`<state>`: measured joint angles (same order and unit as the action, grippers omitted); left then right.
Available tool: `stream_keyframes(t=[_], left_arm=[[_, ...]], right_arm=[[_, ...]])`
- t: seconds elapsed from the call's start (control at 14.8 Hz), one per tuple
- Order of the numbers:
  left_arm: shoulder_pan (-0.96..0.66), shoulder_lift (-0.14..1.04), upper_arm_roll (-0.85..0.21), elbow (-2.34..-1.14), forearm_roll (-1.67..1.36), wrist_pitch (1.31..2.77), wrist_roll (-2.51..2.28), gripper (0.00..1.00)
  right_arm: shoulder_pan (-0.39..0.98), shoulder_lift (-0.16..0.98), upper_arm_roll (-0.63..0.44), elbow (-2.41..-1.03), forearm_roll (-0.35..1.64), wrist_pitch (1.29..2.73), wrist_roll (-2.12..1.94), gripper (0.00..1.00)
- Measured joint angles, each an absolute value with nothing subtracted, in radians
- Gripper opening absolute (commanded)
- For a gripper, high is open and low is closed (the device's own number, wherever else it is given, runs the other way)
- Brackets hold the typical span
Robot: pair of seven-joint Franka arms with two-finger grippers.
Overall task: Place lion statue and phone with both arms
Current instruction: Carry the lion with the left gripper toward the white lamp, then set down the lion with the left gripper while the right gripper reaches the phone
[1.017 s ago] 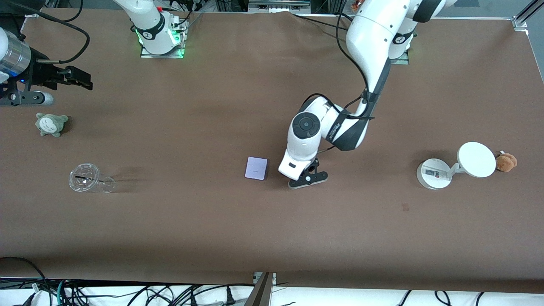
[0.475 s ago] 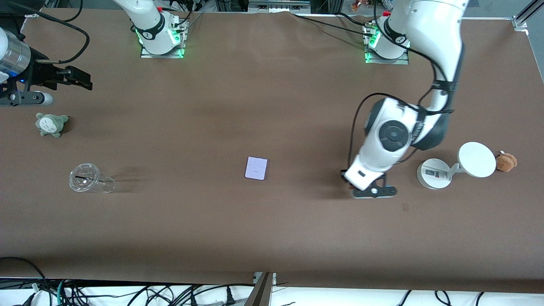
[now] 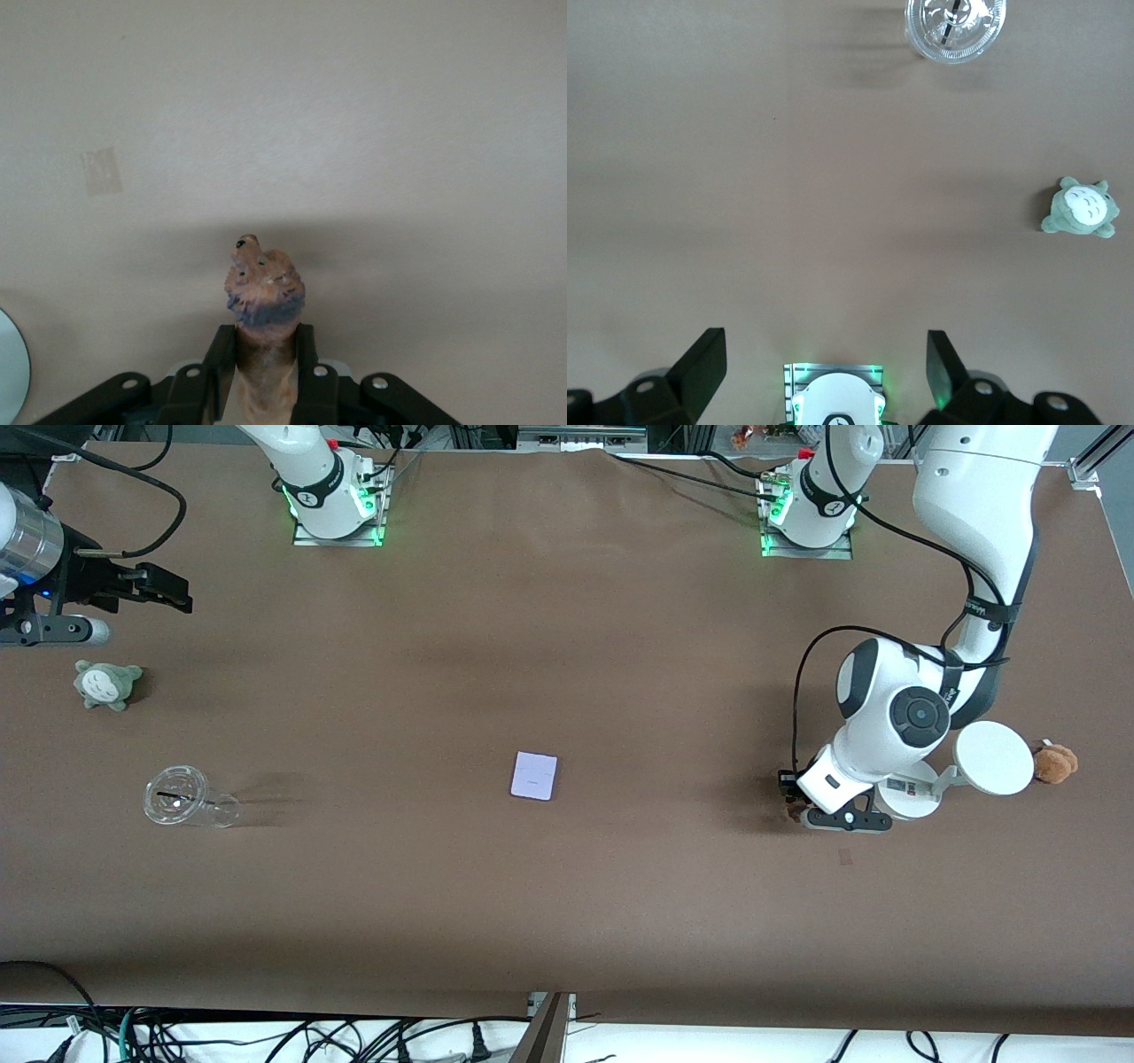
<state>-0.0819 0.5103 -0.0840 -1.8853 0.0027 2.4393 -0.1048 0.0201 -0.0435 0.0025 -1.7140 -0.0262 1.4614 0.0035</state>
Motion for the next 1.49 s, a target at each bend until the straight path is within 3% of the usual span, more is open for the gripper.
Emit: stream_keyframes(t=[0.34,0.47,0.54,0.61,0.68,0.75,1.15,1.49], left_arm=[[-0.072,0.510,-0.100,-1.920,0.003,2.472,-0.096,0.00],[-0.072,0.510,-0.102,-1.922,0.003,2.472,-0.096,0.06],[-0.072,0.511,-0.102,-1.924,0.003,2.472,-0.096,0.16],[-0.072,0.511,-0.102,-1.926,0.003,2.472,-0.096,0.37],[-0.072,0.512,-0.102,-1.928,0.003,2.472,-0.096,0.87],[-0.072,0.513,-0.102,-1.928,0.003,2.472,-0.096,1.00],[-0.072,0.518,-0.102,-1.928,0.003,2.476,-0.096,1.00],[-0.072,0.467,-0.102,-1.913,0.002,2.444,-0.096,1.00]], right_arm=[[0.032,-0.032,0.013,-1.714,0.058,1.555,0.022,1.00],[0.059,-0.011,0.015,-1.714,0.099,1.627,0.087,1.00],[0.080,0.004,0.017,-1.714,0.106,1.658,0.117,1.00],[0.105,0.025,0.018,-1.715,0.107,1.687,0.141,1.00],[0.128,0.048,0.019,-1.715,0.107,1.715,0.159,1.00],[0.150,0.075,0.020,-1.716,0.107,1.745,0.175,1.00],[0.317,0.276,0.023,-1.662,0.076,1.891,0.384,0.99],[0.423,0.426,0.022,-1.561,0.011,1.918,0.519,0.99]])
